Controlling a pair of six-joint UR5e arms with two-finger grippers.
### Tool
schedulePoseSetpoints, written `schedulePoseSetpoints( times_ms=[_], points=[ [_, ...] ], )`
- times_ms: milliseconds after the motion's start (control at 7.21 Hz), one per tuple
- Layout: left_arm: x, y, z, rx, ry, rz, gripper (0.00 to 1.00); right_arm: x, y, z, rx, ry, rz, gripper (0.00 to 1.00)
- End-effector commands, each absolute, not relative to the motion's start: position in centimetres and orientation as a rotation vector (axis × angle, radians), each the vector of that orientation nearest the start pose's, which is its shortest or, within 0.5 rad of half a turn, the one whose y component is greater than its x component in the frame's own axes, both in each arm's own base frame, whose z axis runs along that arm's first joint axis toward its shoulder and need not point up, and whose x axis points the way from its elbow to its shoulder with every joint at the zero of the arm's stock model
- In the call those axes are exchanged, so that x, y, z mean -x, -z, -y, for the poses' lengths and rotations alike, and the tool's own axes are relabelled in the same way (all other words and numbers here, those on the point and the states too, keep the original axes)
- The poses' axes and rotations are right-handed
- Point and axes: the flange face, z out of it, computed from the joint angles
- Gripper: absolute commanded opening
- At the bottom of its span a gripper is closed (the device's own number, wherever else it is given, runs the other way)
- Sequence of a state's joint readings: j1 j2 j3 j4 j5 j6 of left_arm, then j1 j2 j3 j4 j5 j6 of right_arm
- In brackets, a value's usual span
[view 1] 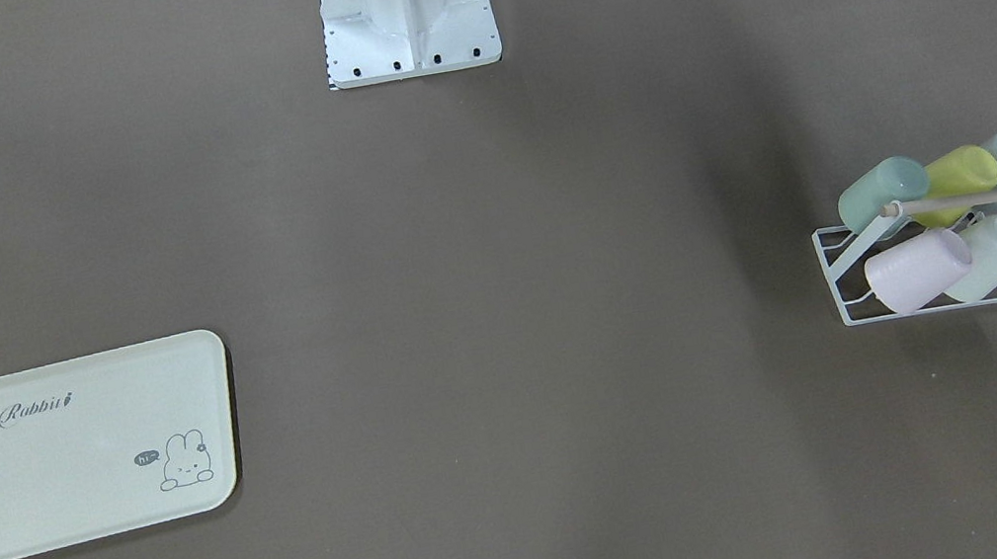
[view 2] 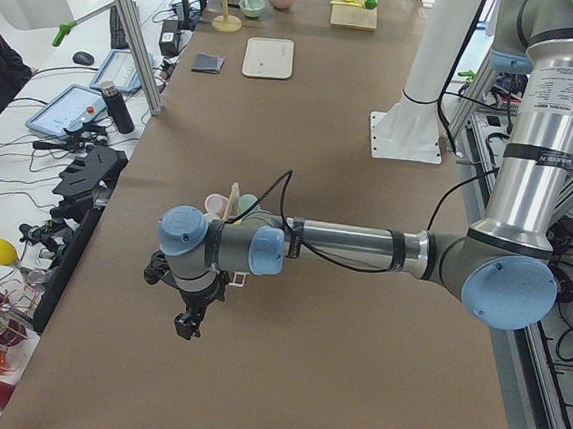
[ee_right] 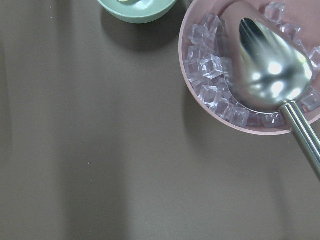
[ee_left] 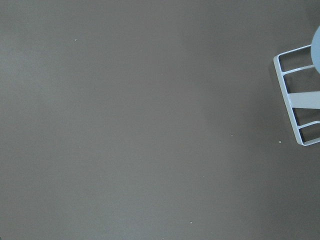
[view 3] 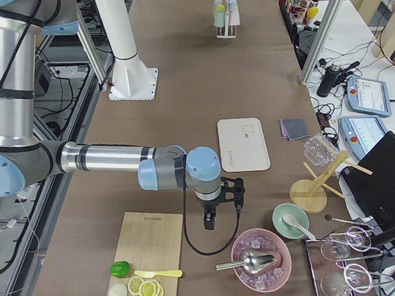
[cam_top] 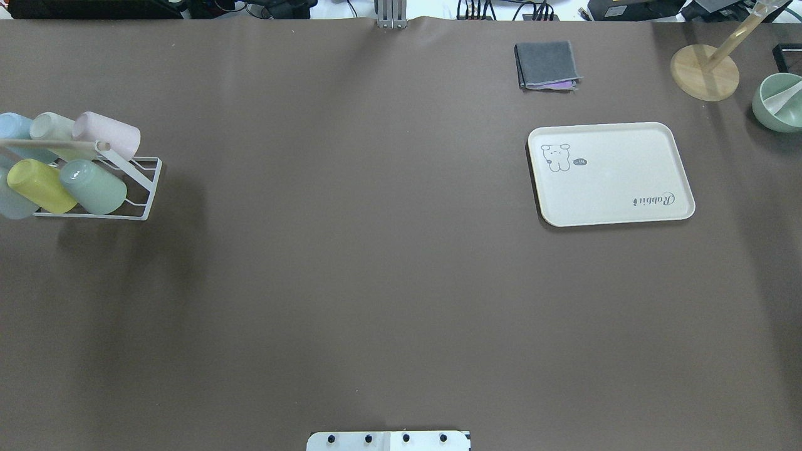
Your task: Pick up and place green cup on tray
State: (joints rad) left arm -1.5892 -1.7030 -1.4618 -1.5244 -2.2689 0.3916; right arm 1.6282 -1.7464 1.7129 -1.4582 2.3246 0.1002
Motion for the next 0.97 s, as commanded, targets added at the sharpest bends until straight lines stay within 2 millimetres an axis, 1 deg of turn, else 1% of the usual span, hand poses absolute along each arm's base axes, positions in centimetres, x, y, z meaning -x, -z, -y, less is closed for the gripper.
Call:
schedulePoseSetpoints(
  times_ms=[0, 139, 278, 416, 555, 694, 833],
  points=[
    [7.7, -63.4, 54.7, -0.155, -0.371, -0.682, 0.99, -8.9, -68.1, 41.7, -0.063, -0.103, 0.751, 1.00],
    [7.9, -60.3, 53.4, -0.213, -0.413, -0.612, 0.99, -8.3, -69.3, 42.4, -0.121, -0.064, 0.743, 1.00],
    [7.3, -57.9, 50.3, -0.251, -0.451, -0.556, 0.99, -5.5, -67.6, 44.9, -0.115, -0.047, 0.756, 1.00],
    [4.7, -55.3, 48.0, -0.285, -0.520, -0.538, 0.99, -1.8, -64.7, 48.2, -0.066, -0.152, 0.785, 1.00],
    [3.1, -52.2, 46.9, -0.319, -0.585, -0.485, 0.99, 3.8, -61.6, 52.0, -0.033, -0.163, 0.803, 1.00],
    [1.8, -49.0, 45.7, -0.289, -0.659, -0.418, 0.99, 8.0, -60.0, 56.6, -0.014, -0.125, 0.829, 1.00],
    [-0.8, -45.3, 44.2, -0.269, -0.742, -0.338, 0.99, 12.8, -58.4, 60.2, 0.016, -0.061, 0.865, 1.00]
  ],
)
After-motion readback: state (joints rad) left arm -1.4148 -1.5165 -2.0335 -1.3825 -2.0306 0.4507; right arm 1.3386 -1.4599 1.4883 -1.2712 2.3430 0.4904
